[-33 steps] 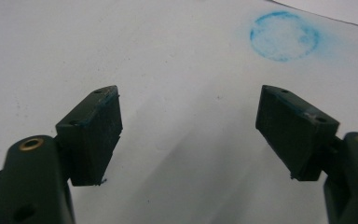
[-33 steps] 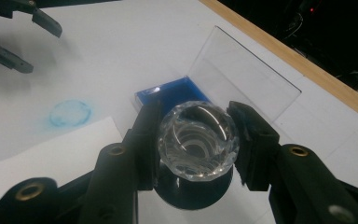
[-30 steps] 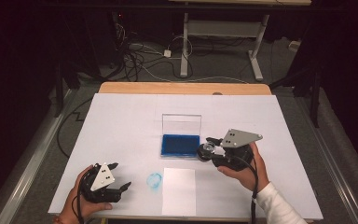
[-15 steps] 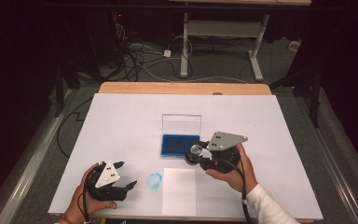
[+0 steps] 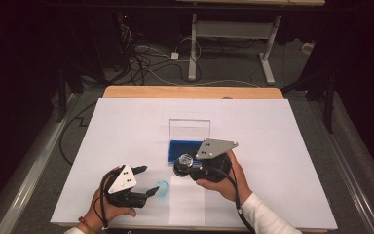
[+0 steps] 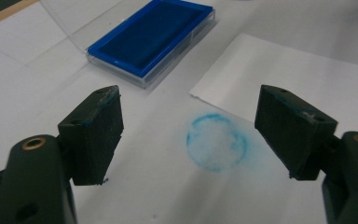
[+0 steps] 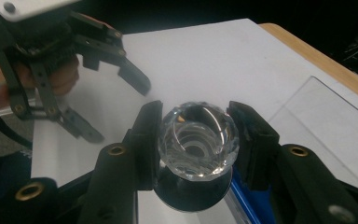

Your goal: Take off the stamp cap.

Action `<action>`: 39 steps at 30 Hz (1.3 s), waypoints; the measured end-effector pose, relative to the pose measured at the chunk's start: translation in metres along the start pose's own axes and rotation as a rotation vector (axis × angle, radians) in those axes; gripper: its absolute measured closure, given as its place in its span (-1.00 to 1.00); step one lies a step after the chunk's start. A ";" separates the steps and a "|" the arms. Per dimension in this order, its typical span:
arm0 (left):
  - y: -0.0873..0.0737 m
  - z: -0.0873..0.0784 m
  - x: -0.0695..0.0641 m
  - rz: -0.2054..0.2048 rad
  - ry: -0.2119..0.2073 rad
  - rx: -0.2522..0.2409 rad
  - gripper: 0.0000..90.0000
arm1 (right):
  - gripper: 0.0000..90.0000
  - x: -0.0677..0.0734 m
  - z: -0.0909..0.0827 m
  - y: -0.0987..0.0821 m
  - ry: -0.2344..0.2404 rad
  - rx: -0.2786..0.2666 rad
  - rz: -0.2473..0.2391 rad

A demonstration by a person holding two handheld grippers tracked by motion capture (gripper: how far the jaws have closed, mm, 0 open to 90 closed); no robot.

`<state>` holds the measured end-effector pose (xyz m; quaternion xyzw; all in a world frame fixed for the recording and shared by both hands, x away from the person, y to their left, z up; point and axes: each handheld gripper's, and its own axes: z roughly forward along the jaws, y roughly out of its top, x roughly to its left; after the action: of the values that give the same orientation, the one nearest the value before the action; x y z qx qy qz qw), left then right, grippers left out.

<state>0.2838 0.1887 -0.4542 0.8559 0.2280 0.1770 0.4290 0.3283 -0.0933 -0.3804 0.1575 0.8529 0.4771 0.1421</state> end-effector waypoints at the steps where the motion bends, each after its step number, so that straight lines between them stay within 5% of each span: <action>1: 0.002 0.003 -0.001 0.002 0.000 -0.003 -0.50 | 0.28 0.001 0.002 0.001 0.007 -0.001 0.004; 14: 0.028 0.031 -0.014 0.053 -0.001 -0.017 -0.53 | 0.28 0.011 0.016 0.003 0.086 -0.021 0.062; 21: 0.035 0.043 -0.020 0.069 -0.013 -0.041 -0.40 | 0.28 0.013 0.013 0.003 0.090 -0.032 0.064; 39: 0.038 0.043 -0.024 0.133 -0.010 -0.026 -0.20 | 0.28 0.010 0.013 -0.004 0.097 -0.028 0.088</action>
<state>0.2941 0.1273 -0.4506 0.8645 0.1663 0.2035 0.4285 0.3235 -0.0815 -0.3911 0.1694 0.8444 0.5017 0.0817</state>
